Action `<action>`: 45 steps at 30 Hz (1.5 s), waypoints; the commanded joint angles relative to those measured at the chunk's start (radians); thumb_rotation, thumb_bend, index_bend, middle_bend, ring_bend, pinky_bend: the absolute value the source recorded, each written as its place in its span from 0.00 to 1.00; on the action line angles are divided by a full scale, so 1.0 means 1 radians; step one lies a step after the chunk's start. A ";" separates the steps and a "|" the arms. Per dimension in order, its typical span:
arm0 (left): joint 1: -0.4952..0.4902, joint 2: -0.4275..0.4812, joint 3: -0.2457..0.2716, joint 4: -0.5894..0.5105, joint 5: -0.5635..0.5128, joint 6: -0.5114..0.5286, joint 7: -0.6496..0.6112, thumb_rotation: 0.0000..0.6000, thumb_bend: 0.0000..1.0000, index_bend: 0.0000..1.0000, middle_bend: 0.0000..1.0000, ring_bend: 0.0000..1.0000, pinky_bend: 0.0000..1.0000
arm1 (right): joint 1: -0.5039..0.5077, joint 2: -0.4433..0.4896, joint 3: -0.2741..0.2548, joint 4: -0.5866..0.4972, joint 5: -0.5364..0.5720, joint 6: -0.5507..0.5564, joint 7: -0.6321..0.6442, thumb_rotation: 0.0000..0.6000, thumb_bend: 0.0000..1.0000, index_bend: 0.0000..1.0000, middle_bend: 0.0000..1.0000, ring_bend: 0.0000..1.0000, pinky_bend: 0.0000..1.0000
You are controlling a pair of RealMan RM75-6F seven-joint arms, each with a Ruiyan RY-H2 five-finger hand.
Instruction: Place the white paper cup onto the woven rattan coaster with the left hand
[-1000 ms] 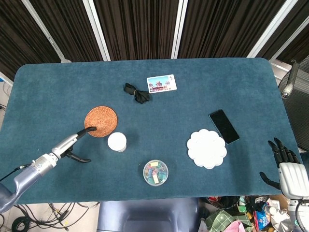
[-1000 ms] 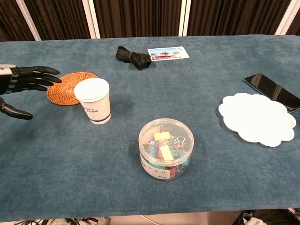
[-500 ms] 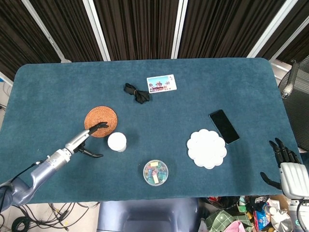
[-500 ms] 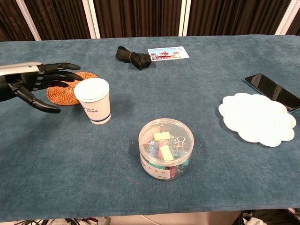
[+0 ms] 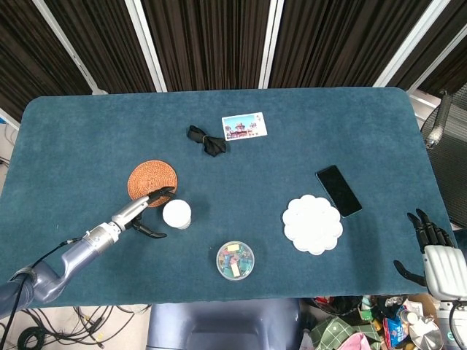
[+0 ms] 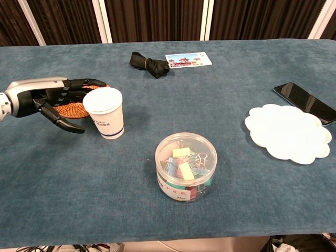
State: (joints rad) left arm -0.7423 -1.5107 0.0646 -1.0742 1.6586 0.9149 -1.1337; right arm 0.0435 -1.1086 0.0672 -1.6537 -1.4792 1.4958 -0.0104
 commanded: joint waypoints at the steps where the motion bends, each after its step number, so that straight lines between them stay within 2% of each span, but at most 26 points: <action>1: -0.006 -0.009 -0.007 0.000 -0.008 0.001 0.017 1.00 0.11 0.11 0.18 0.00 0.00 | 0.001 0.001 0.000 0.001 0.001 -0.002 -0.003 1.00 0.12 0.00 0.00 0.12 0.16; 13: -0.028 -0.032 -0.013 -0.001 -0.037 -0.020 0.056 1.00 0.21 0.19 0.25 0.00 0.00 | 0.002 0.003 0.001 -0.001 0.005 -0.007 -0.002 1.00 0.12 0.00 0.00 0.12 0.16; 29: -0.051 -0.054 -0.018 0.001 -0.048 -0.023 0.074 1.00 0.23 0.23 0.29 0.00 0.00 | 0.003 0.005 0.003 -0.004 0.014 -0.012 -0.001 1.00 0.12 0.00 0.00 0.12 0.16; 35: -0.052 -0.057 -0.019 0.000 -0.052 -0.014 0.079 1.00 0.32 0.28 0.35 0.00 0.03 | 0.003 0.007 0.003 -0.007 0.015 -0.014 0.000 1.00 0.12 0.00 0.00 0.12 0.16; 39: -0.047 -0.051 -0.023 -0.004 -0.057 0.002 0.085 1.00 0.35 0.30 0.37 0.00 0.04 | 0.003 0.008 0.003 -0.008 0.016 -0.015 0.000 1.00 0.12 0.00 0.00 0.12 0.16; 45: -0.043 -0.011 -0.036 -0.033 -0.072 0.016 0.082 1.00 0.35 0.29 0.37 0.00 0.04 | 0.002 0.008 0.002 -0.009 0.017 -0.016 -0.002 1.00 0.12 0.00 0.00 0.13 0.16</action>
State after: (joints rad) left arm -0.7863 -1.5336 0.0336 -1.0965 1.5909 0.9266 -1.0497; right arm 0.0459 -1.1006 0.0698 -1.6626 -1.4623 1.4802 -0.0116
